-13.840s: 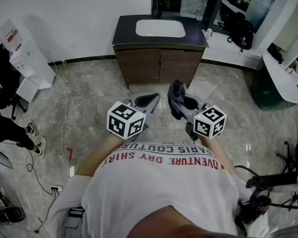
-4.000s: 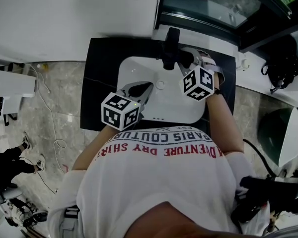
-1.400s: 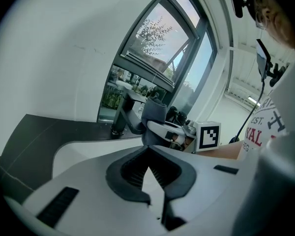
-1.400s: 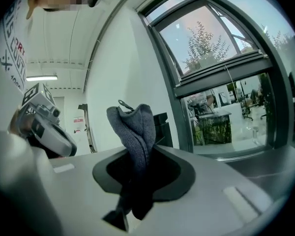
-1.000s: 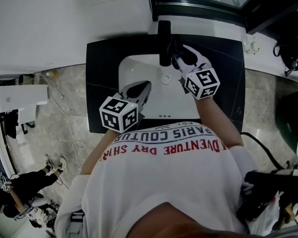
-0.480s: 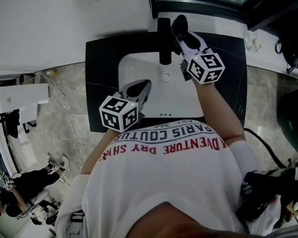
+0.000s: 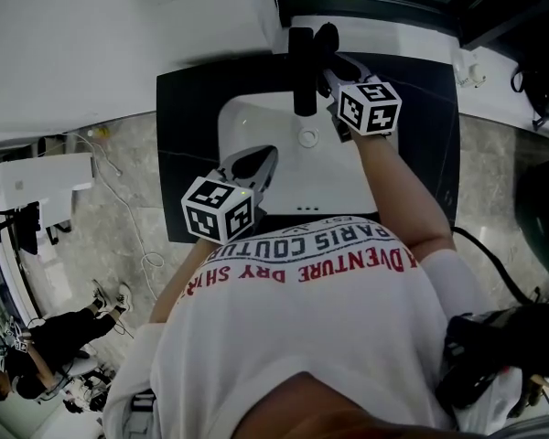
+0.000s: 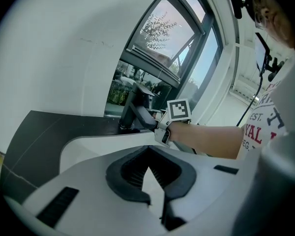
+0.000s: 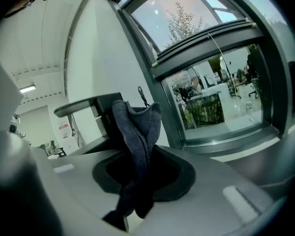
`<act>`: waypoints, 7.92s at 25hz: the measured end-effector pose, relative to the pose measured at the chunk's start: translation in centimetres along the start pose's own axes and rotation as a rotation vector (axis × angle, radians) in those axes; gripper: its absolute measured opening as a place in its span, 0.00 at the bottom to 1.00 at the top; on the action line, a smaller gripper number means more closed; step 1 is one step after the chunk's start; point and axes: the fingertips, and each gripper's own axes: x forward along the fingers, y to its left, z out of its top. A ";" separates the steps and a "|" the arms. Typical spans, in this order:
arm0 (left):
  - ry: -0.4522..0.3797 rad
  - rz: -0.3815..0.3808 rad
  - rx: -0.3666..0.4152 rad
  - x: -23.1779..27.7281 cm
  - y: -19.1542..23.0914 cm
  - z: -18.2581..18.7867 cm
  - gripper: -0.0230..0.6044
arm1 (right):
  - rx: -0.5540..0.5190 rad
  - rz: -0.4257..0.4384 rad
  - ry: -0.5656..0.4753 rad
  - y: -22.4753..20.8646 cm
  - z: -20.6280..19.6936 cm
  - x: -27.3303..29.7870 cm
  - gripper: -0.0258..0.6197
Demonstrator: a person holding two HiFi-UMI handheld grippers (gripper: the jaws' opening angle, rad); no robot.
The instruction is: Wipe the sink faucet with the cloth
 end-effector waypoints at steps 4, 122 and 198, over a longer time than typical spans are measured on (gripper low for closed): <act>0.006 0.004 0.001 0.0 0.1 -0.2 0.04 | 0.006 -0.049 0.091 -1.1 -2.3 0.8 0.16; 0.064 -0.424 0.272 -11.0 19.5 3.2 0.04 | -0.094 -0.548 0.076 16.0 -6.2 4.4 0.16; 0.085 -0.499 0.272 -10.4 20.6 2.3 0.04 | 0.082 -1.036 -0.293 16.0 -3.1 -7.3 0.16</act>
